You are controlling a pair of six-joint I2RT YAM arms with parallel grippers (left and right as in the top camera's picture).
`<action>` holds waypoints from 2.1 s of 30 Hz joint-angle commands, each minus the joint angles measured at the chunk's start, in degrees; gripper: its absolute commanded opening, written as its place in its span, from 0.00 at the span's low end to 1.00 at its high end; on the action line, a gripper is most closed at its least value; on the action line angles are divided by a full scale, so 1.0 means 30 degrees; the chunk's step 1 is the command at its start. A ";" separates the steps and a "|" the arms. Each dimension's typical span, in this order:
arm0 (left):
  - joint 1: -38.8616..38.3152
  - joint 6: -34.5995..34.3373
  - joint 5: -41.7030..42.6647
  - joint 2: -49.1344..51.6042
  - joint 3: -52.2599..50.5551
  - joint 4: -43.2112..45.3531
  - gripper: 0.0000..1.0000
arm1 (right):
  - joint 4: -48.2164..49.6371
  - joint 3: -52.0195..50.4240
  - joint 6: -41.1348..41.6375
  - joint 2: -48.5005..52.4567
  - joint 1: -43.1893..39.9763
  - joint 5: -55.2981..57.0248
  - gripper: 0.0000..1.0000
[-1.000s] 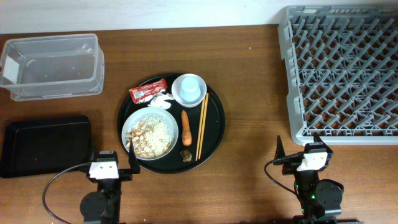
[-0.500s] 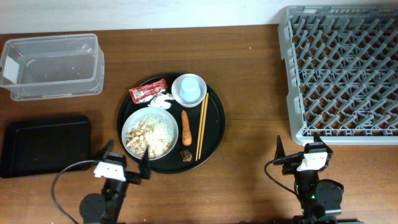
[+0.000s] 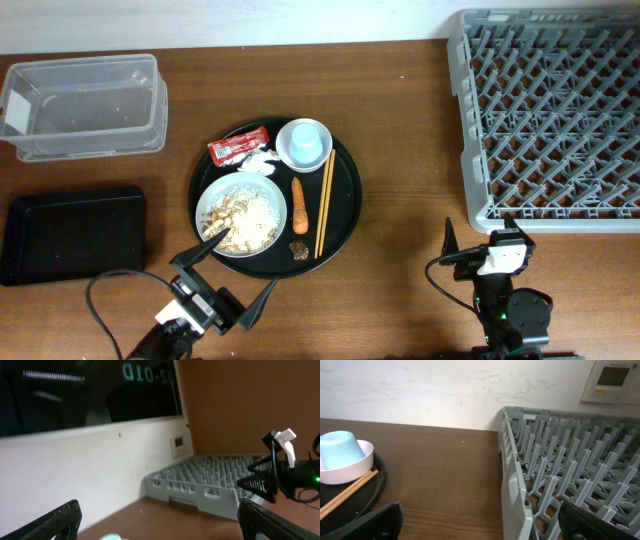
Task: Sort waste into correct bins and load items into the dishwasher rack
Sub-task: 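Move the left gripper over the white plate of rice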
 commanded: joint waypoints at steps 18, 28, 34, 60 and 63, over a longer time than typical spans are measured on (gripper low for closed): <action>0.0044 -0.1049 -0.0605 1.5752 1.3070 -1.1366 0.99 | -0.0022 -0.0175 -0.0036 -0.0197 0.0124 0.0168 0.98; -0.2747 -0.3446 -1.1489 1.8484 1.7041 -1.9045 0.99 | -0.0022 -0.0175 -0.0036 -0.0197 0.0124 0.0168 0.98; -0.7133 -0.3461 -1.7311 2.1143 2.2134 -2.2862 0.99 | -0.0022 -0.0175 -0.0036 -0.0197 0.0124 0.0168 0.98; -0.7315 -0.5297 -1.4571 3.5437 2.7634 -2.5580 0.99 | -0.0022 -0.0175 -0.0036 -0.0197 0.0124 0.0168 0.98; -0.7125 -0.5931 -1.4571 3.6239 2.7634 -2.5478 0.92 | -0.0022 -0.0175 -0.0036 -0.0197 0.0124 0.0168 0.98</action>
